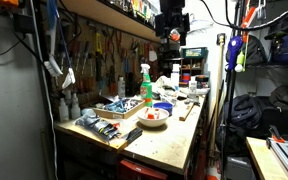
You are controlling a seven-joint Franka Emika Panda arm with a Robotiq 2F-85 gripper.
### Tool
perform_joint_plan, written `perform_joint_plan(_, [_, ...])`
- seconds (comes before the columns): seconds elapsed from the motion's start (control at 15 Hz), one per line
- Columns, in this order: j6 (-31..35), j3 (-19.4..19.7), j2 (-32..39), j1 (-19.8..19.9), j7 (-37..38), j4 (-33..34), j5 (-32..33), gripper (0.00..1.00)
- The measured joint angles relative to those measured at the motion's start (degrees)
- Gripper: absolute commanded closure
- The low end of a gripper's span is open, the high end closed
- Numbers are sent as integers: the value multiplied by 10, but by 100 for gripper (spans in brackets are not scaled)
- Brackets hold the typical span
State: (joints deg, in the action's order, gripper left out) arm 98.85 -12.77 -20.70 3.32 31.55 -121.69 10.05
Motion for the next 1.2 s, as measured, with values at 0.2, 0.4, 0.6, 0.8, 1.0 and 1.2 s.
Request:
perform_joint_plan(0.2, [34,26,28,15,62,-7,1,0])
perform_joint_plan(0.4, [86,43,67,26,134,-21,12,0])
perform_joint_plan(0.6, [124,54,103,27,212,-36,31,0])
perform_joint_plan(0.8, [131,61,125,23,265,-48,34,0])
perform_joint_plan(1.0, [131,65,126,19,265,-42,34,0])
perform_joint_plan(1.2, [131,68,127,17,276,-41,32,0])
